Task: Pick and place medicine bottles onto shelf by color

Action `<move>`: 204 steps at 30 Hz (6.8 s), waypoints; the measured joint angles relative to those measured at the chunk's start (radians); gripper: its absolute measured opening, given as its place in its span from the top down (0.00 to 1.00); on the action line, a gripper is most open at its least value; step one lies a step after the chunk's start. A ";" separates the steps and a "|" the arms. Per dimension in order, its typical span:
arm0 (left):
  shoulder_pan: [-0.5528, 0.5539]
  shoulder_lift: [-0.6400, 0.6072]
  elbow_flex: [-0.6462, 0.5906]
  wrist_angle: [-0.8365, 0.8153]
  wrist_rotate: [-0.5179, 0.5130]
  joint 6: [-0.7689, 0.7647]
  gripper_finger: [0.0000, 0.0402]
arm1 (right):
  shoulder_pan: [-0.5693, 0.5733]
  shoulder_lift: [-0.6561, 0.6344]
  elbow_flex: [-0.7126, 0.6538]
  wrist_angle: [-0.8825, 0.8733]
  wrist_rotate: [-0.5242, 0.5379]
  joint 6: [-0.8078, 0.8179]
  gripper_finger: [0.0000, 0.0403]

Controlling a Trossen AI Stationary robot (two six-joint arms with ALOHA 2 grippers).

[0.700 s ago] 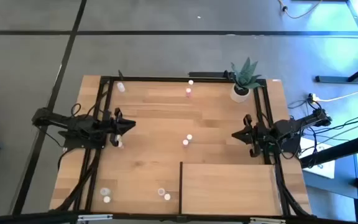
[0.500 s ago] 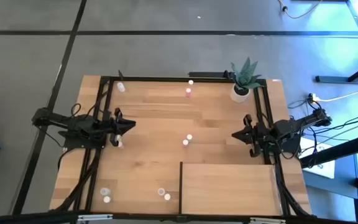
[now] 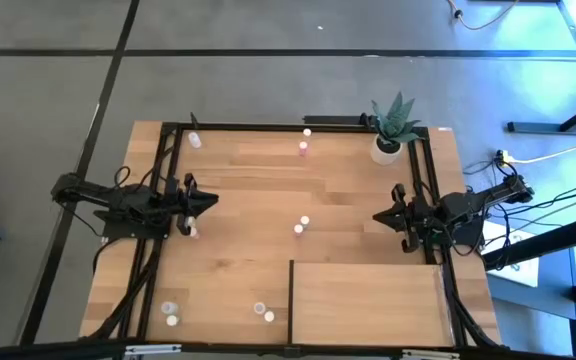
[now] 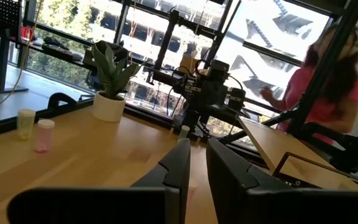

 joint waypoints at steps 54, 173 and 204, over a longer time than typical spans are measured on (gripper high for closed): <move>0.000 0.000 0.000 0.000 0.000 0.000 0.88 | 0.000 0.043 0.180 0.223 0.146 -0.158 0.99; 0.026 0.810 0.889 -0.756 -0.097 0.133 0.88 | -0.279 1.576 1.444 -1.022 -0.218 -0.297 0.42; 0.026 0.820 0.890 -0.759 0.101 0.249 0.88 | -0.285 1.858 1.444 -0.894 -0.202 -0.375 0.42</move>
